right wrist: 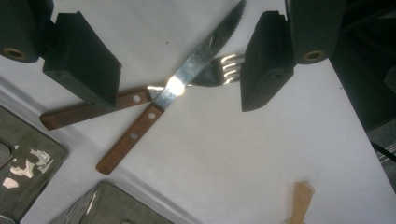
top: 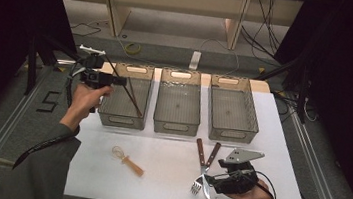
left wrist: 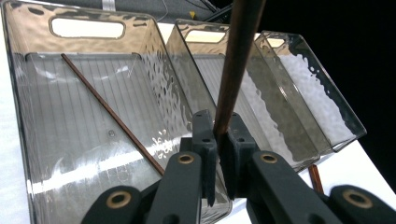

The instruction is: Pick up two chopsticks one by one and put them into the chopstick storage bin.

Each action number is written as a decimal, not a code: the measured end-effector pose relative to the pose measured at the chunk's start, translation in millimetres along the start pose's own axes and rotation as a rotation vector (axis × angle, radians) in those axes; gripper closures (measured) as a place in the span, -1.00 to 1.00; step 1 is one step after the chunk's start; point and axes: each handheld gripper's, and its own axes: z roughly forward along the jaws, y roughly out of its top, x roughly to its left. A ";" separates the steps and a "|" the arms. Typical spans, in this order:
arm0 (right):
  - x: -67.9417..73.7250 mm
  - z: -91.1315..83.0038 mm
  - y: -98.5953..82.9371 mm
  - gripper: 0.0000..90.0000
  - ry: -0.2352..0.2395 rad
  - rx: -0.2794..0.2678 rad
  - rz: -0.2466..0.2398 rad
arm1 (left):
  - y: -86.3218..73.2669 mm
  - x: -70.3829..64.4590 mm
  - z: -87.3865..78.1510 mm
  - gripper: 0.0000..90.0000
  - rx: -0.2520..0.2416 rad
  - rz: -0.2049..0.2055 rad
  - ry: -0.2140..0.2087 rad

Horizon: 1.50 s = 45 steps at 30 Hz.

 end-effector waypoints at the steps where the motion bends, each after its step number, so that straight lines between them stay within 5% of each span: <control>1: -0.1 0.0 -0.2 -0.34 0.001 0.001 0.000 | 0.0 0.0 0.0 0.88 0.000 0.000 0.000; 33: 0.8 -0.5 -1.8 -0.35 0.007 0.011 -0.004 | -5.6 -1.3 33.7 0.86 0.190 0.028 0.070; 45: 1.5 0.5 -2.2 -0.35 0.013 0.021 -0.013 | -4.3 1.1 45.1 0.28 0.178 -0.029 0.129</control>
